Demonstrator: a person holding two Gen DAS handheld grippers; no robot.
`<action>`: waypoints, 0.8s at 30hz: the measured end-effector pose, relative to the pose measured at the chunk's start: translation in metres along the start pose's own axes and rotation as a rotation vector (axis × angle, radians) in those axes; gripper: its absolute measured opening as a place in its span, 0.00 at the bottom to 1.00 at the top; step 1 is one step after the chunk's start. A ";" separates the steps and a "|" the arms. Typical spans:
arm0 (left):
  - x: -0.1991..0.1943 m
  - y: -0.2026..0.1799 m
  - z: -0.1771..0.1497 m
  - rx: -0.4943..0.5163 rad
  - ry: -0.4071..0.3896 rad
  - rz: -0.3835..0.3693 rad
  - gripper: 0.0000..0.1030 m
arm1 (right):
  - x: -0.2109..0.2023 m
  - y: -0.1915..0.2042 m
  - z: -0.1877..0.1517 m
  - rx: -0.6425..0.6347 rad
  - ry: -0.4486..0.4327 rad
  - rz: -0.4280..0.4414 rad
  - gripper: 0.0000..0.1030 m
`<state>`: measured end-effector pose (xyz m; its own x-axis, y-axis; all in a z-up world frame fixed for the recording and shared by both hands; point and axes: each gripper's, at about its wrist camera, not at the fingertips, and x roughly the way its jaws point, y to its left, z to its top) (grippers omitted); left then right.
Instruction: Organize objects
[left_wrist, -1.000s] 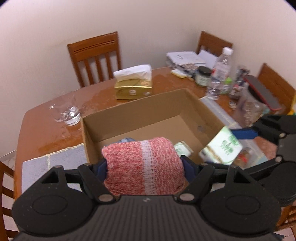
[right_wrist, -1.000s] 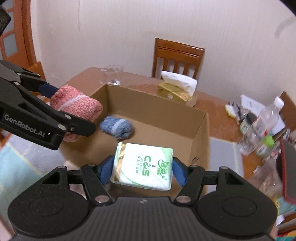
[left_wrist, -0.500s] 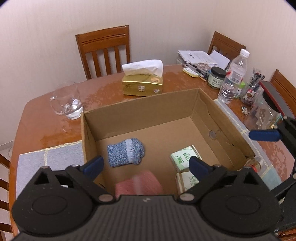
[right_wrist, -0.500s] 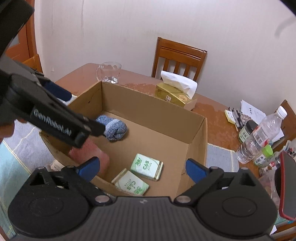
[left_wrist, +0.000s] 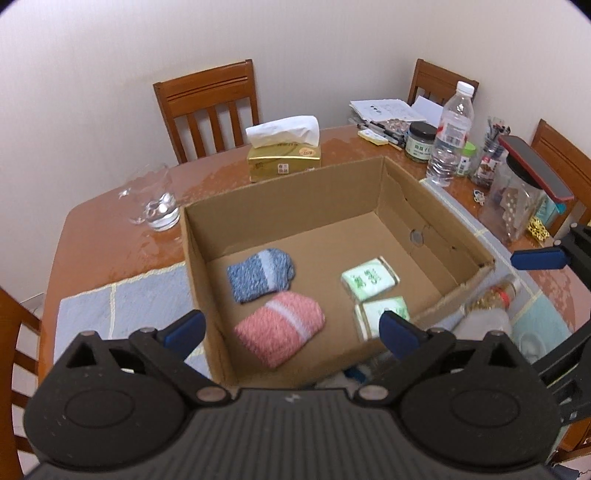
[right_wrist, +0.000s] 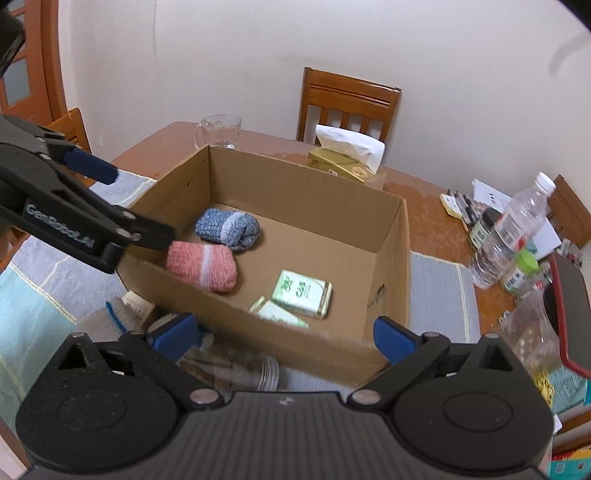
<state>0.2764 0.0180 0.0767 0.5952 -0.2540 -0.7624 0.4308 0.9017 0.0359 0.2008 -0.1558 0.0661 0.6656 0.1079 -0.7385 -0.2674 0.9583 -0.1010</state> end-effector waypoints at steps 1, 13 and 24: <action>-0.003 -0.001 -0.005 -0.003 -0.002 0.006 0.97 | -0.003 0.001 -0.005 0.005 0.002 -0.002 1.00; -0.027 0.005 -0.077 -0.103 0.055 0.075 0.97 | -0.024 0.006 -0.071 0.129 0.020 -0.063 1.00; -0.016 0.007 -0.141 -0.303 0.210 0.094 0.97 | -0.010 0.009 -0.094 0.241 0.036 -0.070 1.00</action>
<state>0.1740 0.0783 -0.0018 0.4569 -0.1159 -0.8819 0.1417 0.9883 -0.0565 0.1265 -0.1726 0.0097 0.6504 0.0334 -0.7589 -0.0443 0.9990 0.0060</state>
